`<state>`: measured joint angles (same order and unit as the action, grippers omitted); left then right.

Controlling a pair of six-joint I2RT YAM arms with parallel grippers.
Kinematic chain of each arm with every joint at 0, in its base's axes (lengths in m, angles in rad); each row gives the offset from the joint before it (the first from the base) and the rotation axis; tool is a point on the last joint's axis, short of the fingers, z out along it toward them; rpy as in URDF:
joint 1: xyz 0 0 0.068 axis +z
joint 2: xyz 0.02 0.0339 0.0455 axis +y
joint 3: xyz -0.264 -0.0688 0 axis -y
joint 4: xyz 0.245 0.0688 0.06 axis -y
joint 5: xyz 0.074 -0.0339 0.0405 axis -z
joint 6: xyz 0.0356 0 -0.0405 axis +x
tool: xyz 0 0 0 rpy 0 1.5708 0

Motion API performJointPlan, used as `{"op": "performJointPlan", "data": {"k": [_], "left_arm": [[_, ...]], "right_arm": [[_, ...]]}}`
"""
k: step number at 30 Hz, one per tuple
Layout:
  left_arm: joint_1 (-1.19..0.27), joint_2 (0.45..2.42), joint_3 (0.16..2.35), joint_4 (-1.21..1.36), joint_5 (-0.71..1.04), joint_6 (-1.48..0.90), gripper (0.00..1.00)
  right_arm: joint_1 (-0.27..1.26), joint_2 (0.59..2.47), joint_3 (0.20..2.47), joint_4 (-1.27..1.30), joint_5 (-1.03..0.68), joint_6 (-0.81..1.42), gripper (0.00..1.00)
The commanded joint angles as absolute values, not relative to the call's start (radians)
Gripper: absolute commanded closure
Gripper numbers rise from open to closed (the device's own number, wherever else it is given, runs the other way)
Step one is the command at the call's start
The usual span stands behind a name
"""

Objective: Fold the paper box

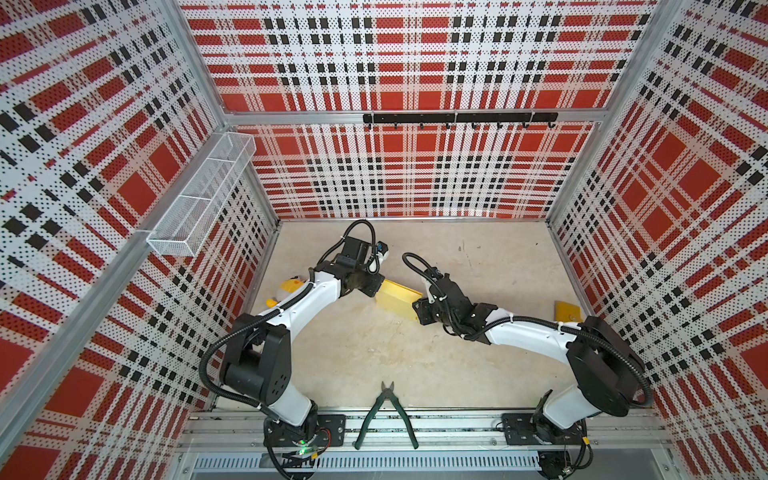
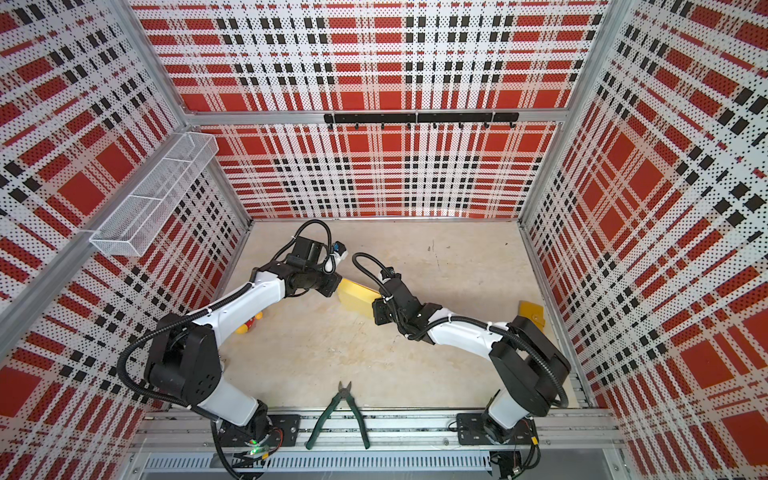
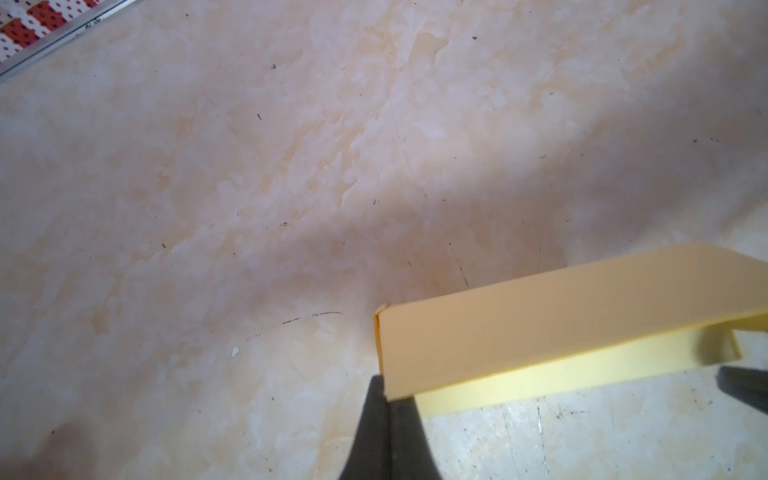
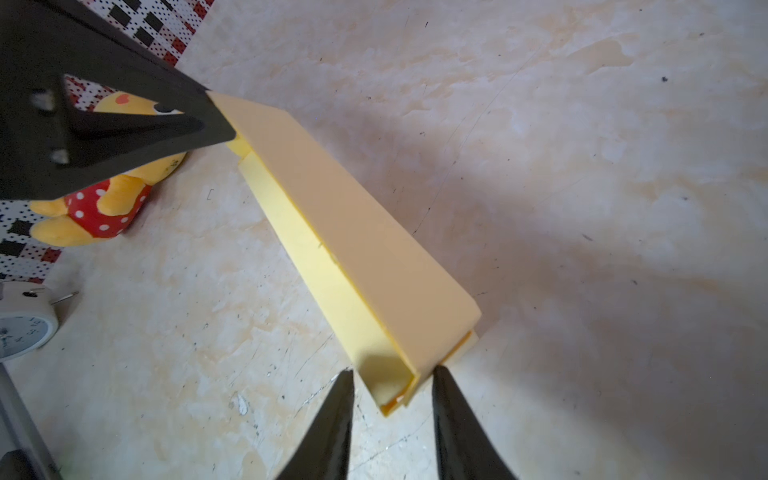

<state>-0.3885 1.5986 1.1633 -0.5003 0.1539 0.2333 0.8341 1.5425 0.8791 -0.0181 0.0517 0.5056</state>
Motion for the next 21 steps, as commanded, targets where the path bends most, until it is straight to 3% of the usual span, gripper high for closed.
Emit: {"op": "performJointPlan", "data": {"k": [1, 8, 21], "left_arm": [[-0.422, 1.641, 1.145, -0.592, 0.212, 0.256, 1.00], [-0.430, 1.649, 1.141, -0.578, 0.231, 0.262, 1.00], [-0.465, 1.667, 1.132, -0.555, 0.225, 0.295, 1.00]], "right_arm": [[0.822, 1.434, 0.842, -0.019, -0.060, 0.501, 0.64], [0.723, 1.244, 0.819, -0.130, -0.143, 0.453, 0.65], [0.669, 1.617, 0.996, 0.091, -0.395, 0.313, 0.76]]}}
